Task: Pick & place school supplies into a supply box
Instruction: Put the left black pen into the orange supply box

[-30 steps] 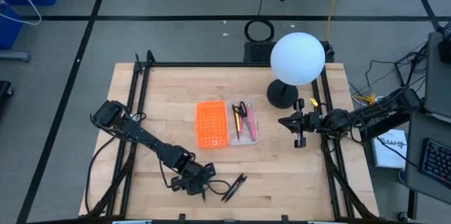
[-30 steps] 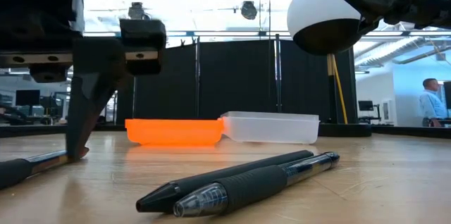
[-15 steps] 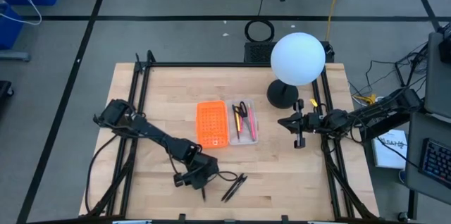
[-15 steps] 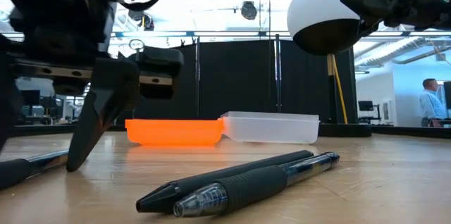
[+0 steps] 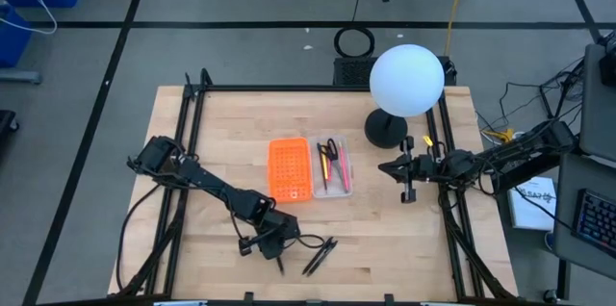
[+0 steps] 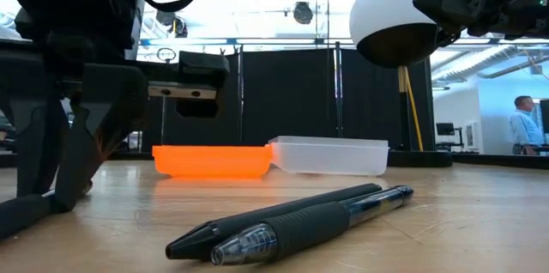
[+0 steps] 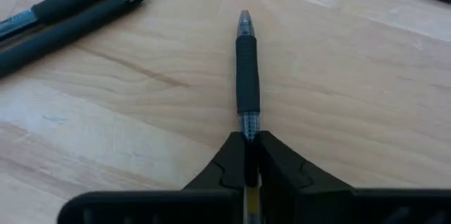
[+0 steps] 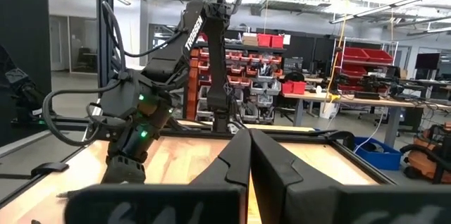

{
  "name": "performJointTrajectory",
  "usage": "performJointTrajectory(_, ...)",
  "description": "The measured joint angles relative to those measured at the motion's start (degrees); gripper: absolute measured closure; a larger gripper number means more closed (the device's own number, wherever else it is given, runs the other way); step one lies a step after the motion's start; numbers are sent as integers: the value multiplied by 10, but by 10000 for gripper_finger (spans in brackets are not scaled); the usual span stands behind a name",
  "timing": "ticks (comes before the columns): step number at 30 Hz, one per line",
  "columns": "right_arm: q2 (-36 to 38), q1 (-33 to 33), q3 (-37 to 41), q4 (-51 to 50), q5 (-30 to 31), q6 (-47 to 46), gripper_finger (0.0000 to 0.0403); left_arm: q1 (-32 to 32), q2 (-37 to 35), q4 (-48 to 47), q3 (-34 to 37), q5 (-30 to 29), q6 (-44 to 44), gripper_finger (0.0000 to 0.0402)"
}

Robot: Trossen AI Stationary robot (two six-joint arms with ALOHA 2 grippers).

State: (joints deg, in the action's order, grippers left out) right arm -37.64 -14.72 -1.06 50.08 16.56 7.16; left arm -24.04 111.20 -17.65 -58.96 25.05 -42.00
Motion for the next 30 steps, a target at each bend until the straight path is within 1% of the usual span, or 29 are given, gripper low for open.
performJointTrajectory(4, 0, 0, 0, -8, 0, -18, 399, -6, -9, -8, 0, -12, -8, 370)
performJointTrajectory(7, 0, 0, 0, -21, 0, -35, 399, -10, -31, -29, 1, -17, -10, 368)
performJointTrajectory(9, 0, 0, 0, -37, -1, -35, 399, -9, -51, -63, 3, -17, -6, 376)
performJointTrajectory(11, 0, 0, 0, -48, -1, -42, 399, -6, -78, -120, -2, -29, -13, 383)
performJointTrajectory(13, 0, 0, 0, -54, -1, -50, 399, -4, -108, -160, -25, -70, -33, 398)
performJointTrajectory(16, -1, 0, 0, -42, -1, -40, 399, 3, -139, -247, -69, -163, -79, 401)
performJointTrajectory(17, 0, 0, 0, -35, -1, -34, 399, 8, -140, -280, -87, -183, -88, 400)
performJointTrajectory(19, 0, 0, 0, -22, -1, -30, 399, 21, -142, -318, -121, -198, -95, 399)
performJointTrajectory(21, 0, 0, 0, -23, -1, -32, 399, 31, -146, -315, -144, -196, -88, 401)
performJointTrajectory(23, 0, 0, 0, -32, -1, -35, 399, 37, -146, -306, -148, -191, -73, 399)
performJointTrajectory(26, 0, 0, 0, -49, -1, -35, 399, 36, -141, -268, -124, -187, -63, 377)
performJointTrajectory(30, -1, 0, 0, -61, -1, -35, 399, 26, -139, -185, -72, -192, -83, 336)
